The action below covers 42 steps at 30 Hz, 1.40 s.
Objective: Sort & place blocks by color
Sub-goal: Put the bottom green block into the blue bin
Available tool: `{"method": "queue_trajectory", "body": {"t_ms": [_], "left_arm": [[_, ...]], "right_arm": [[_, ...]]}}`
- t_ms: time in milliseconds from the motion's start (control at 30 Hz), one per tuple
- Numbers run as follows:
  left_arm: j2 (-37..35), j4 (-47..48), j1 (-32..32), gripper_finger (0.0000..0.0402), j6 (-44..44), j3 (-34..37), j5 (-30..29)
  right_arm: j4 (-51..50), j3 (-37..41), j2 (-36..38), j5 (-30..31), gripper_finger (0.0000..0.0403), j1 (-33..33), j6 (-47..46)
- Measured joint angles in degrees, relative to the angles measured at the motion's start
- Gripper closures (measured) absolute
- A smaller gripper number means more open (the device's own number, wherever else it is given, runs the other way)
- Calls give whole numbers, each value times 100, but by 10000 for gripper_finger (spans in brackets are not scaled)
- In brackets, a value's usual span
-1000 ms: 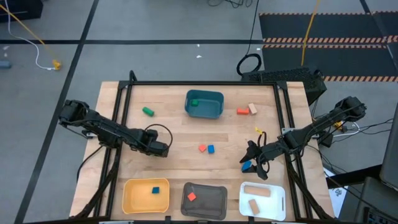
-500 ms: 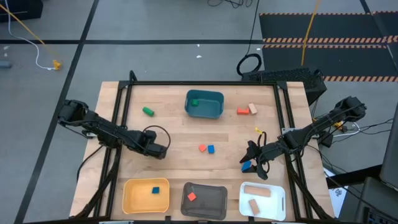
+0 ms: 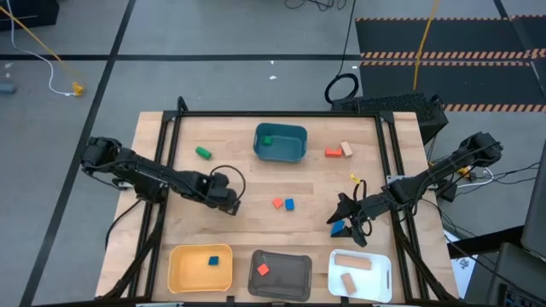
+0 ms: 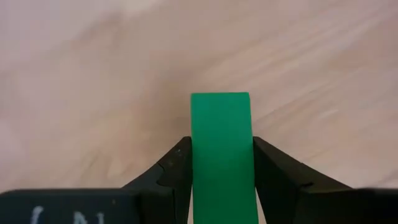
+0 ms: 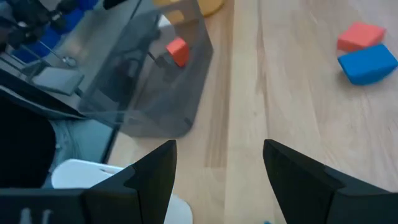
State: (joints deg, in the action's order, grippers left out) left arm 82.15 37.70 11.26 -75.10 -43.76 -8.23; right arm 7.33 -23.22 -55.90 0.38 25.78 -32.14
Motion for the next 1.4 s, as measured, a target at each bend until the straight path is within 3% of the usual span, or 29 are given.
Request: {"method": "queue_trajectory", "body": {"t_ms": [133, 233, 467, 633, 867, 1233, 1400], "left_arm": [[-2, -420, -322, 267, 883, -232, -442], [-2, -1256, -607, 267, 1660, -272, -691], [-2, -3199, -1468, 267, 3352, -272, -778], [32, -4248, -2095, 267, 4172, -273, -792], [291, -4590, -2781, 267, 4561, -274, -748], [906, -5285, -3180, 267, 4755, -276, -138], [944, -5279, -3182, 207, 4811, -276, -127]], "right_arm": [[171, 0, 0, 221, 170, 0, 63], [212, 0, 0, 487, 170, -2, 177], [337, 0, 0, 910, 170, -143, 181], [495, 0, 0, 1557, 170, -311, 251], [490, 0, 0, 2340, 170, -749, 817], [414, 0, 2, 2385, 170, -1797, 1207], [220, 0, 2, 2364, 170, -2063, 1232]]}}
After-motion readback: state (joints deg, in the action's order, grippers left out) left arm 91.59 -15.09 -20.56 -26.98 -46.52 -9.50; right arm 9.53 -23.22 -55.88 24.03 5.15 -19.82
